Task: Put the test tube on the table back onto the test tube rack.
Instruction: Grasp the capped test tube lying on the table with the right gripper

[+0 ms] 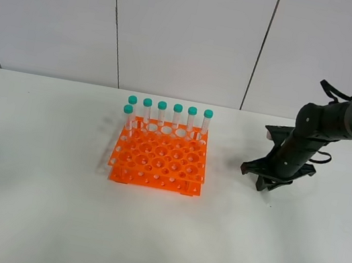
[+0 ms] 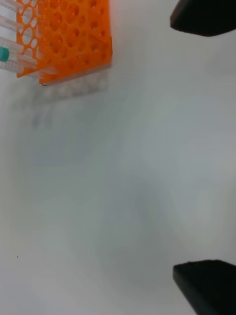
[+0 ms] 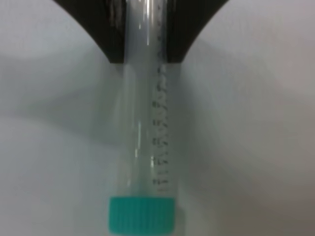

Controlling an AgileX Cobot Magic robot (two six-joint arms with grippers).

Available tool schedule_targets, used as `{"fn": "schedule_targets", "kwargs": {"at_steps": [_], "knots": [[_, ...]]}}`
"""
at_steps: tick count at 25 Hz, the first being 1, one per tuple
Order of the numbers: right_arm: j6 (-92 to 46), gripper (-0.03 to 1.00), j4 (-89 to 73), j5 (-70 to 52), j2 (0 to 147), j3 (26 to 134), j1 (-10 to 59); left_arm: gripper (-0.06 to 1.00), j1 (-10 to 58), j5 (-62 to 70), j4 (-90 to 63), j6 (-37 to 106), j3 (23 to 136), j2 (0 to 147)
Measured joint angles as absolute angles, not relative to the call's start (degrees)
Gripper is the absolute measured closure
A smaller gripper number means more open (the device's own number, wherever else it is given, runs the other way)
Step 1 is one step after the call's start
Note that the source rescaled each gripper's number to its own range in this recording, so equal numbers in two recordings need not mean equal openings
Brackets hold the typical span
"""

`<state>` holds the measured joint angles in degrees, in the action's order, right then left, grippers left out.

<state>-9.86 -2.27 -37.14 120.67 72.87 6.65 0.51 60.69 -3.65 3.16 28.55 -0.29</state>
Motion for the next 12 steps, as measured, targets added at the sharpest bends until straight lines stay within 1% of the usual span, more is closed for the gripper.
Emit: {"fn": "schedule_targets", "kwargs": {"at_steps": [4,7,10,12], "knots": [[-10.11,0.95,-1.76,-38.11,118.25,72.87,6.65,-0.06,0.51,60.69,-3.65,3.16,28.55,-0.29],[-11.86,0.95,-1.77,-39.06,113.09,72.87,6.71,-0.06,0.51,60.69,-3.65,3.16,28.55,-0.29],[-16.91,0.95,-4.24,-41.46,106.85,72.87,6.76,-0.06,0.51,60.69,-3.65,3.16,28.55,-0.29],[-24.84,0.95,-8.54,-44.31,100.53,72.87,6.76,-0.06,0.51,60.69,-3.65,3.16,28.55,-0.29]]}}
